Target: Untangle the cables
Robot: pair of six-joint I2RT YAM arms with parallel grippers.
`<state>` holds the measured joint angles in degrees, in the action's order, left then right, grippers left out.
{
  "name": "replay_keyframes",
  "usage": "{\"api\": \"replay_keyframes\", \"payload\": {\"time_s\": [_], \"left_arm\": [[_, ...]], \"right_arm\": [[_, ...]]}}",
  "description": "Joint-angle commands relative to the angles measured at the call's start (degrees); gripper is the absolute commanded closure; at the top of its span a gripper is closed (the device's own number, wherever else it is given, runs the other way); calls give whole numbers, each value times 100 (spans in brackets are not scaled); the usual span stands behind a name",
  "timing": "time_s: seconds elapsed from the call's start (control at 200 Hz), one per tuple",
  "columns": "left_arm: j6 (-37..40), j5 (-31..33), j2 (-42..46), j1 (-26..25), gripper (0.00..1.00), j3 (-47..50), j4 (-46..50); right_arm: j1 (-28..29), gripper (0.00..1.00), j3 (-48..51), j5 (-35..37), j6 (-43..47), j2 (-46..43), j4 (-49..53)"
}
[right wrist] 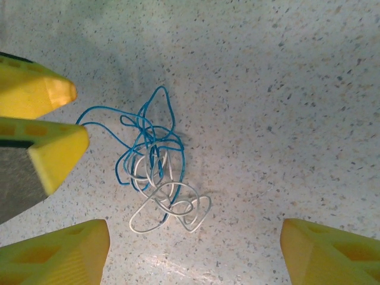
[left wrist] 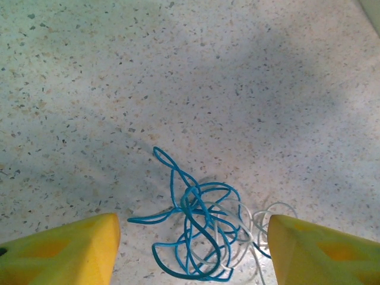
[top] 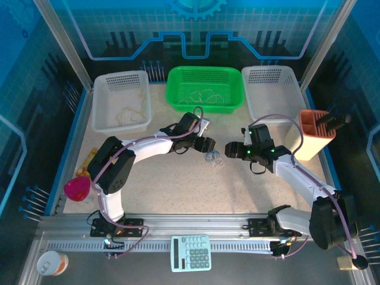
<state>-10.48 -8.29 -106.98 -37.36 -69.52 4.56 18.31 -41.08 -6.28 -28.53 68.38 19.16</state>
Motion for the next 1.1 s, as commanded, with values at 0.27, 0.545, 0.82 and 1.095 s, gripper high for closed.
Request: {"api": "replay_keyframes", "payload": {"time_s": [0.27,0.545,0.82,1.095], "left_arm": [[51,180,-299,-60,80,-212,85],[-137,161,150,-60,100,-126,137],[-244,173,811,9,100,-166,271],[-364,-42,1464,246,100,-197,290]], "right_arm": [[339,24,23,-270,-106,715,-495],[613,26,-300,-58,-180,1572,-838],[615,42,-236,-66,-262,2088,-1128],[608,74,-139,-49,-311,2273,-1304]]}}
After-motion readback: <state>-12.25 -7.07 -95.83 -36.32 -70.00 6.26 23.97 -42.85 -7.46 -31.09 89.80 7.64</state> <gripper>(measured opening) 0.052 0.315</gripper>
